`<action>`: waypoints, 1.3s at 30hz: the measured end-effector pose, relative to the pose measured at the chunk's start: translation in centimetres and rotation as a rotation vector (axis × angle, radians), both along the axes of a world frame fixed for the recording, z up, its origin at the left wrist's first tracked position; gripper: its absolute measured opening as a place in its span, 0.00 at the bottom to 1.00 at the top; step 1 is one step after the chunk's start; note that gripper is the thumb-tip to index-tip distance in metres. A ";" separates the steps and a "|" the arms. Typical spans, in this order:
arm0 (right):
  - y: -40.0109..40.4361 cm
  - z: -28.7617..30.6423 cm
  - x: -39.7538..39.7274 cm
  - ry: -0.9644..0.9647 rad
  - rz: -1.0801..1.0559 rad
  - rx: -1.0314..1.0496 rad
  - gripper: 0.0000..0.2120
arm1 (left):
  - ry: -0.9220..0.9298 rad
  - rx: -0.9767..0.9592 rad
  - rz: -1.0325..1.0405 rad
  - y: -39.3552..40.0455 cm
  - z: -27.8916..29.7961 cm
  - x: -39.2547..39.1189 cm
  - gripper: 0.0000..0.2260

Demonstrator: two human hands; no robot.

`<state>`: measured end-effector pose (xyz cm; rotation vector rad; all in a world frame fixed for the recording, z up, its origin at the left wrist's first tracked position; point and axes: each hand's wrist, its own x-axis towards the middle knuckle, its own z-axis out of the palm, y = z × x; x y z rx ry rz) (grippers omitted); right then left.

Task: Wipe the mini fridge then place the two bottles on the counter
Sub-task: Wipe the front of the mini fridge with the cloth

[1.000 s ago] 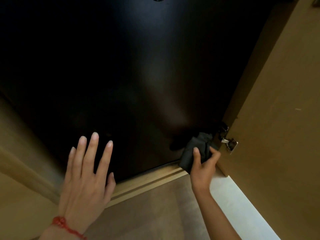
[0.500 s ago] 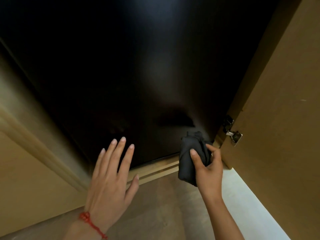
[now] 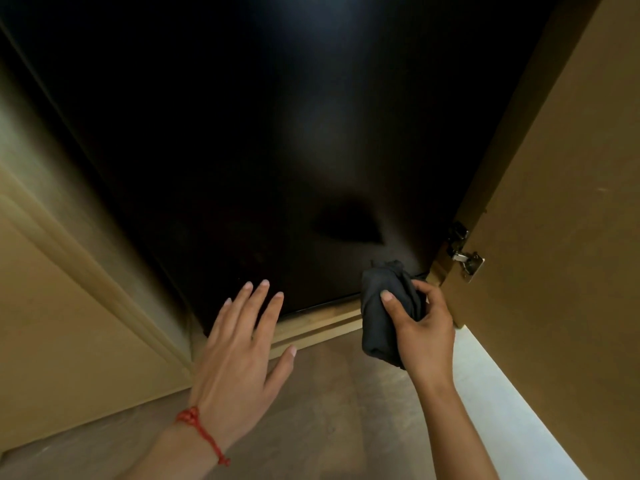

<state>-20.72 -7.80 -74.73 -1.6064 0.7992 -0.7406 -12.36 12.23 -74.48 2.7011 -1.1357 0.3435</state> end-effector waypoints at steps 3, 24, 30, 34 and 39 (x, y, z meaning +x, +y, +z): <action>0.1 0.3 -0.3 0.019 -0.038 0.012 0.16 | 0.004 0.008 -0.019 -0.6 0.2 0.0 0.29; -1.3 25.2 -9.0 0.225 -0.248 0.120 0.16 | 0.109 0.115 -0.257 -6.6 23.2 -6.3 0.25; -0.9 36.6 -11.5 0.260 -0.161 0.119 0.14 | 0.199 0.050 -0.233 -7.2 34.0 -9.0 0.24; -0.5 44.2 -12.9 0.306 -0.092 0.100 0.15 | 0.260 -0.014 -0.161 -6.9 41.6 -10.9 0.23; -0.5 52.9 -14.3 0.311 -0.028 0.108 0.16 | 0.294 -0.043 -0.075 -6.9 49.6 -12.6 0.23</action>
